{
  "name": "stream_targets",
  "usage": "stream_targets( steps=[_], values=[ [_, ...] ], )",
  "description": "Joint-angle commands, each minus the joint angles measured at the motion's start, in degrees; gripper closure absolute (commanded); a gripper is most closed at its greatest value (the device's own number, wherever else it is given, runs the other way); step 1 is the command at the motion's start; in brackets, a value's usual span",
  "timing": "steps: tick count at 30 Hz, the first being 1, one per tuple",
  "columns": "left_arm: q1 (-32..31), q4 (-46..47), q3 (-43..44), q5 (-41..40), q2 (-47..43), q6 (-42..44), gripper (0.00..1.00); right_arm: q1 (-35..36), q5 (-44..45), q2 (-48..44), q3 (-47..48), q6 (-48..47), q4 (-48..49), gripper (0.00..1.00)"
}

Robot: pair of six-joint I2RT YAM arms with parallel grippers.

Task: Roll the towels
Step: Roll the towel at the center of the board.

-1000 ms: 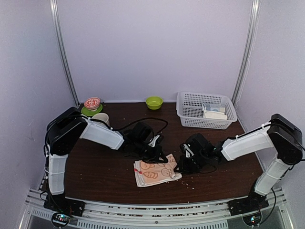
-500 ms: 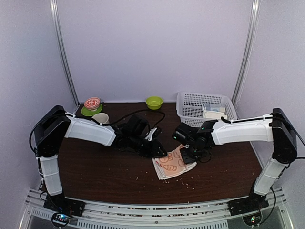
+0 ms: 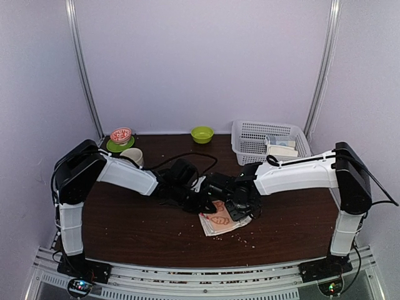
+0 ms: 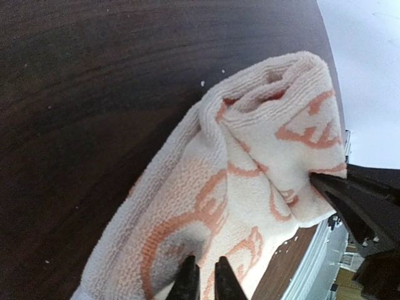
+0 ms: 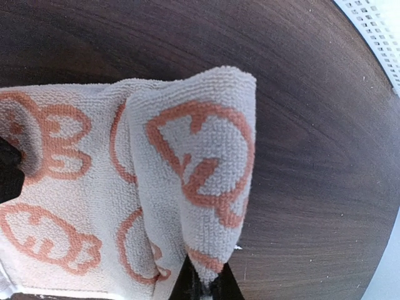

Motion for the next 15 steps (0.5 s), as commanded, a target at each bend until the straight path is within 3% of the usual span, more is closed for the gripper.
stream_targets(
  steps=[1,4,15],
  values=[
    [0.6,1.4,-1.6,-2.0,1.7,1.0,0.94,0.3,1.6,0.5,2.0,0.9,-1.4,1.00],
    [0.6,1.9,-1.9,-2.0,2.1,0.7,1.00,0.3,0.0,0.2,2.4,0.8,-0.2,1.00],
    [0.6,2.8,-2.6,-1.5,2.0,0.4,1.00,1.2,-6.6,1.5,3.5,1.4,4.3,1.00]
  ],
)
